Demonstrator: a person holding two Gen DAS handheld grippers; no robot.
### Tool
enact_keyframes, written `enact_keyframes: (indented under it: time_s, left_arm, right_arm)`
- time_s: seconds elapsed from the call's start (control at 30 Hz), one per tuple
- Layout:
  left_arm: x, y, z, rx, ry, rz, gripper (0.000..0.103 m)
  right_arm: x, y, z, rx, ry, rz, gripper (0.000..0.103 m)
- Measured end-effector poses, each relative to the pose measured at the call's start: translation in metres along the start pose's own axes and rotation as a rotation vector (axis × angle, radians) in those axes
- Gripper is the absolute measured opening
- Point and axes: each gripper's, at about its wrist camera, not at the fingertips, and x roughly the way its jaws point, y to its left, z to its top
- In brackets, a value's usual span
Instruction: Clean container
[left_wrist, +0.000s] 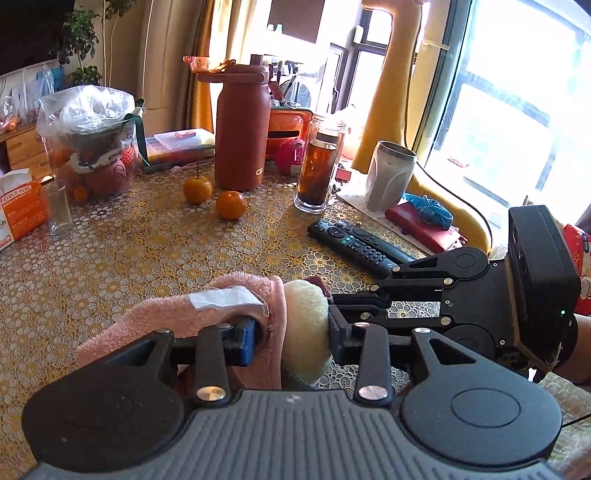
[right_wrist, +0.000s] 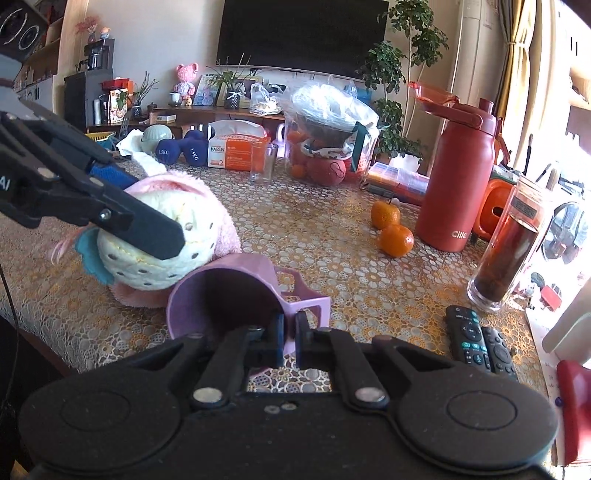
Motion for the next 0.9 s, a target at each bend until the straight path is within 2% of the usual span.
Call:
enact_keyframes:
  time_s: [0.17, 0.63, 0.9]
  left_arm:
    - [0.011, 0.012, 0.005, -0.025, 0.022, 0.001, 0.037]
    - [0.051, 0.058, 0.014, -0.064, 0.089, 0.112, 0.036]
    - [0.028, 0.054, 0.01, -0.104, 0.035, 0.093, 0.037]
  right_arm:
    - [0.001, 0.001, -0.002, -0.019, -0.001, -0.001, 0.005]
    - [0.0, 0.002, -0.002, -0.04, -0.029, 0.019, 0.005]
    - [0.001, 0.001, -0.004, -0.036, -0.02, 0.007, 0.005]
